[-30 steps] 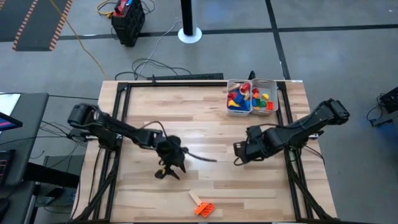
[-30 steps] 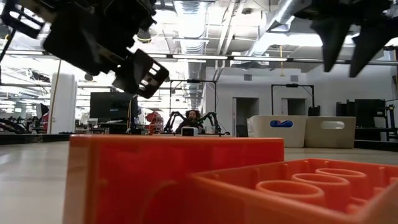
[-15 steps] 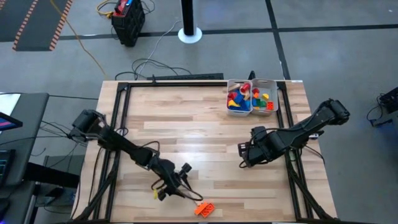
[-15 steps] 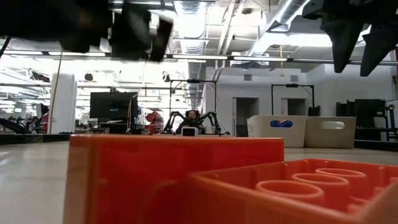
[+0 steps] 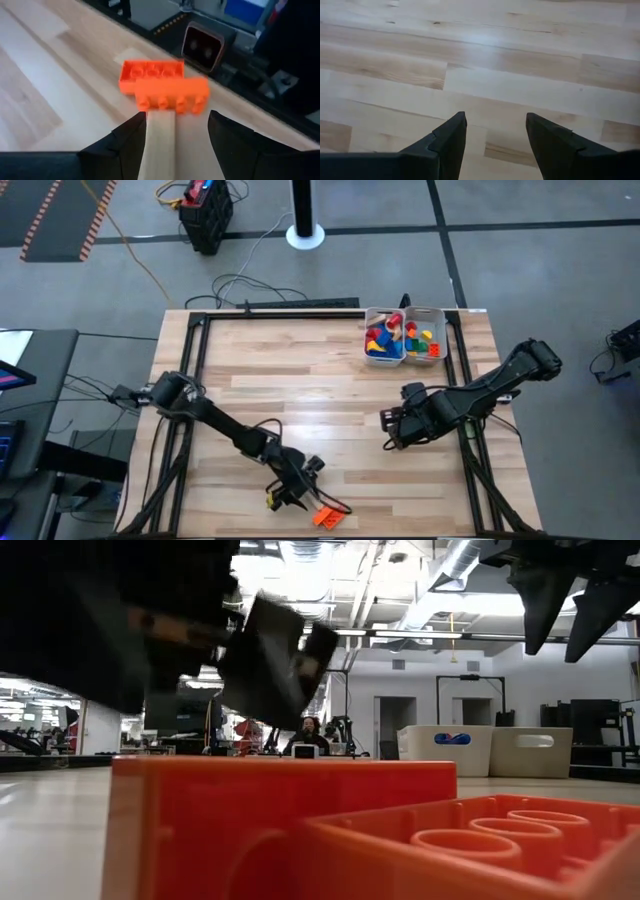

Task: Sort blocks by size
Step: Put the large beige wooden block into the white bin

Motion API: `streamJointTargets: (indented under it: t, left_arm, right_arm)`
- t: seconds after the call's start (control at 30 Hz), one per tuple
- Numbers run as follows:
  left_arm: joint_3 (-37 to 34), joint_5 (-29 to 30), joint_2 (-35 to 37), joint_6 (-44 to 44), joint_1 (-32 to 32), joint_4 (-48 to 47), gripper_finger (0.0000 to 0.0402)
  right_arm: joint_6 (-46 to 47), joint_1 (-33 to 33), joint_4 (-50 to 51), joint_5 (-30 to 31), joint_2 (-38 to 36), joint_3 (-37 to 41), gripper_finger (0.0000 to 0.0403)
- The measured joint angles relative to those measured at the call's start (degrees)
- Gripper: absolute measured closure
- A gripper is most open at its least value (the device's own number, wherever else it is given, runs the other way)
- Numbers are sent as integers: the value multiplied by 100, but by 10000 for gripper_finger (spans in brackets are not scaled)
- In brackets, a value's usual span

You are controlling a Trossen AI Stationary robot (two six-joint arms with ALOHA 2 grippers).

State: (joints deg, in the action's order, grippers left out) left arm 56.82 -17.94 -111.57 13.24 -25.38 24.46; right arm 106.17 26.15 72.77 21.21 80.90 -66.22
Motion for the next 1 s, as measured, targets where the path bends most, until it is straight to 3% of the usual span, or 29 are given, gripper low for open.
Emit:
streamJointTargets:
  t: [0.6, 0.73, 0.9, 1.0]
  left_arm:
    - [94, -80, -580, -84, 170, -54, 199]
    - [100, 31, -573, -34, 168, -161, 229]
    - [106, 95, -571, -69, 194, -318, 301]
    - [113, 79, -481, -327, 274, -565, 301]
  right_arm:
    - [-138, 11, -102, 302, 0, 0, 168]
    - [-134, 9, -102, 302, 0, 0, 168]
    - [-127, 9, -105, 301, 0, 0, 168]
    - [-118, 9, -114, 300, 0, 0, 168]
